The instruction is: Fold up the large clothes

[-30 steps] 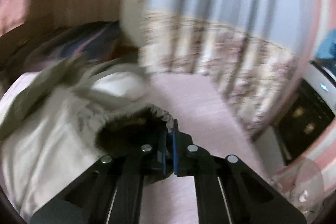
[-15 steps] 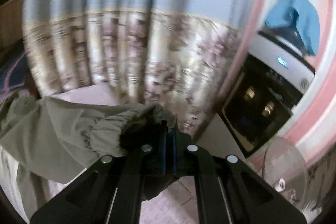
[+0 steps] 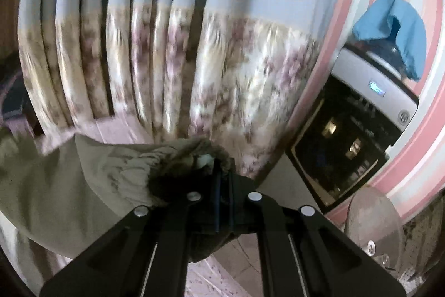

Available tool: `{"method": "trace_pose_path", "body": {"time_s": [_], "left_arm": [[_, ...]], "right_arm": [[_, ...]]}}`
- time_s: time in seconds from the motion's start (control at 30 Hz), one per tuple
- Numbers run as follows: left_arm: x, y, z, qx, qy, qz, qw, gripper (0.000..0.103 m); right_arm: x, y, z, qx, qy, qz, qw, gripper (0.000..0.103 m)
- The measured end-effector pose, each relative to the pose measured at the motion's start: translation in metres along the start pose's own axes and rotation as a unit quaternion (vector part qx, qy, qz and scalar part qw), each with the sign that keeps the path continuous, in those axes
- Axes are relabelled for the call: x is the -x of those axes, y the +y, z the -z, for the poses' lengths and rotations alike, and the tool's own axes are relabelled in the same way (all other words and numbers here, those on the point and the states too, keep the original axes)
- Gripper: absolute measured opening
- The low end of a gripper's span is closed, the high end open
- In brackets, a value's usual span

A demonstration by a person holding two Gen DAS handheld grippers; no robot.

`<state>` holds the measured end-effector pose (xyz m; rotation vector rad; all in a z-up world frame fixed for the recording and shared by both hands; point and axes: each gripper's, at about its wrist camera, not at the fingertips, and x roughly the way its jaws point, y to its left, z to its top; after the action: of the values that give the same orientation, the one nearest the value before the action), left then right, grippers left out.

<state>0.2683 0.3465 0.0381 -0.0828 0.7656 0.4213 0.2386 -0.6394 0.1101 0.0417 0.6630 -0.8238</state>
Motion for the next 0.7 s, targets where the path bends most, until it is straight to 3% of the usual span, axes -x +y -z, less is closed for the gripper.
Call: {"method": "trace_pose_path", "body": {"time_s": [0.13,0.17,0.3,0.37,0.43,0.47,0.5,0.53,0.7], "left_arm": [[-0.005,-0.033,0.011,-0.081,0.005,-0.060,0.9948,0.014],[-0.010,-0.043,0.020,-0.099,0.003,-0.070,0.9927,0.020],[-0.035,-0.059,0.051,-0.110,0.035,-0.046,0.9923,0.026],[-0.044,-0.065,0.066,-0.122,0.034,-0.053,0.9906,0.029],[-0.045,-0.069,0.073,-0.129,0.026,-0.058,0.9896,0.039],[-0.043,-0.070,0.076,-0.129,0.021,-0.051,0.9901,0.059],[-0.040,-0.069,0.077,-0.128,0.020,-0.045,0.9905,0.090],[-0.032,-0.069,0.080,-0.126,0.014,-0.042,0.9910,0.100],[0.007,-0.065,0.085,-0.130,-0.020,-0.043,0.9904,0.100]], "right_arm": [[0.032,-0.003,-0.022,-0.026,0.006,-0.058,0.998,0.004],[0.036,0.001,-0.021,-0.026,0.014,-0.079,0.996,0.005],[0.041,0.022,0.004,-0.017,0.058,-0.135,0.989,0.005],[0.041,0.031,0.016,-0.011,0.076,-0.145,0.986,0.005],[0.044,0.037,0.026,-0.010,0.089,-0.158,0.983,0.005],[0.047,0.038,0.028,-0.012,0.094,-0.169,0.981,0.005],[0.052,0.040,0.029,-0.018,0.100,-0.186,0.977,0.005],[0.058,0.042,0.028,-0.021,0.102,-0.203,0.974,0.005],[0.103,0.056,0.020,-0.017,0.088,-0.265,0.960,0.005]]}}
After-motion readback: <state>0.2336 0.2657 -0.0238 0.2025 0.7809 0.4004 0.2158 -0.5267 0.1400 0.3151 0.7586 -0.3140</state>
